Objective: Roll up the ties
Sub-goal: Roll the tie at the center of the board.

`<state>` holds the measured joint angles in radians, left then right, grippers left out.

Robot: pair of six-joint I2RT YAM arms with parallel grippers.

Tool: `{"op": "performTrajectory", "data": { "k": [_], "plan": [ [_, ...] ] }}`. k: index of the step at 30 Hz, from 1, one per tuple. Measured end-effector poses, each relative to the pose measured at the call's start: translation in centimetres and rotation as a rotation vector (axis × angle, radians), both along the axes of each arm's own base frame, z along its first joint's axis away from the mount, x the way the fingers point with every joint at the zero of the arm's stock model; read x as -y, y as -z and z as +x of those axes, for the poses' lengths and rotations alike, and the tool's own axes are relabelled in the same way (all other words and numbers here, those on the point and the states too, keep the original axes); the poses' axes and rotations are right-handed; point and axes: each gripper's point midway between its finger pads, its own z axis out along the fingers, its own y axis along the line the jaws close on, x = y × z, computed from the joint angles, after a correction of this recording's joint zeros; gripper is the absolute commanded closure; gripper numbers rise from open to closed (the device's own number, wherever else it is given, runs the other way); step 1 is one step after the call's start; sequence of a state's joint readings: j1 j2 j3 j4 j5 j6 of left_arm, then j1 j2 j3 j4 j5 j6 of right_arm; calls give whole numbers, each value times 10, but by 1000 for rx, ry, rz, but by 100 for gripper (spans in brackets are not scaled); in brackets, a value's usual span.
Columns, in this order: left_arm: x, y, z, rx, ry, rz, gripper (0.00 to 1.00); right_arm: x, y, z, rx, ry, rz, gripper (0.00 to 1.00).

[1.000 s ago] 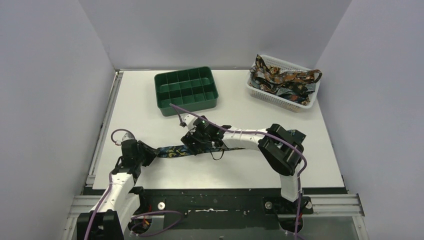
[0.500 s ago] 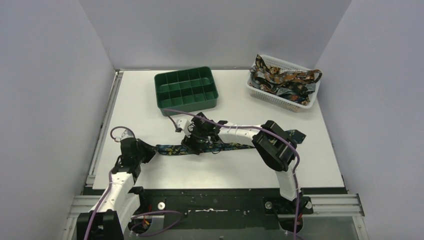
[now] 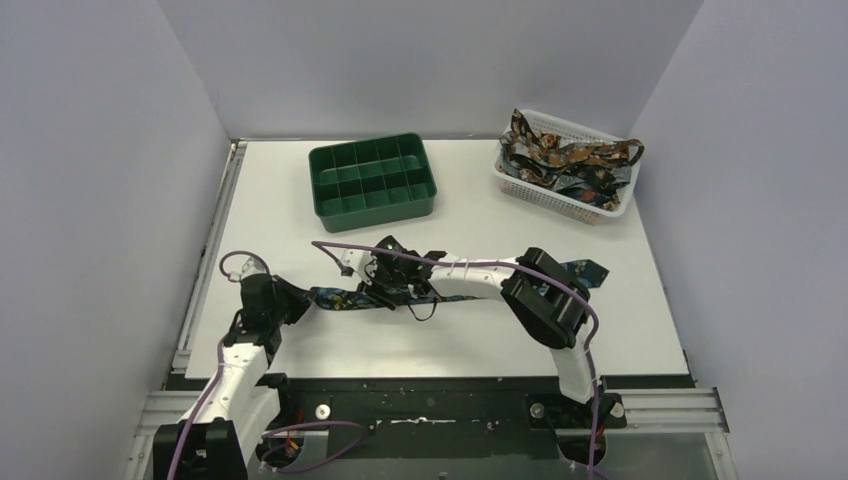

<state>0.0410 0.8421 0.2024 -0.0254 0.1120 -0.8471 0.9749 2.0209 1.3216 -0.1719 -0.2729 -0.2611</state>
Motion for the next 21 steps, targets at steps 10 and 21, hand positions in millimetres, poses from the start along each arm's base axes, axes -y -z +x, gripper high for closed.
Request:
{"op": "performTrajectory", "data": {
  "k": [10, 21],
  "plan": [
    [-12, -1, -4, -26, -55, 44, 92, 0, 2, 0, 7, 32, 9, 62],
    [-14, -4, -6, -15, -73, 39, 86, 5, 2, -8, -17, 64, 35, 50]
  ]
}}
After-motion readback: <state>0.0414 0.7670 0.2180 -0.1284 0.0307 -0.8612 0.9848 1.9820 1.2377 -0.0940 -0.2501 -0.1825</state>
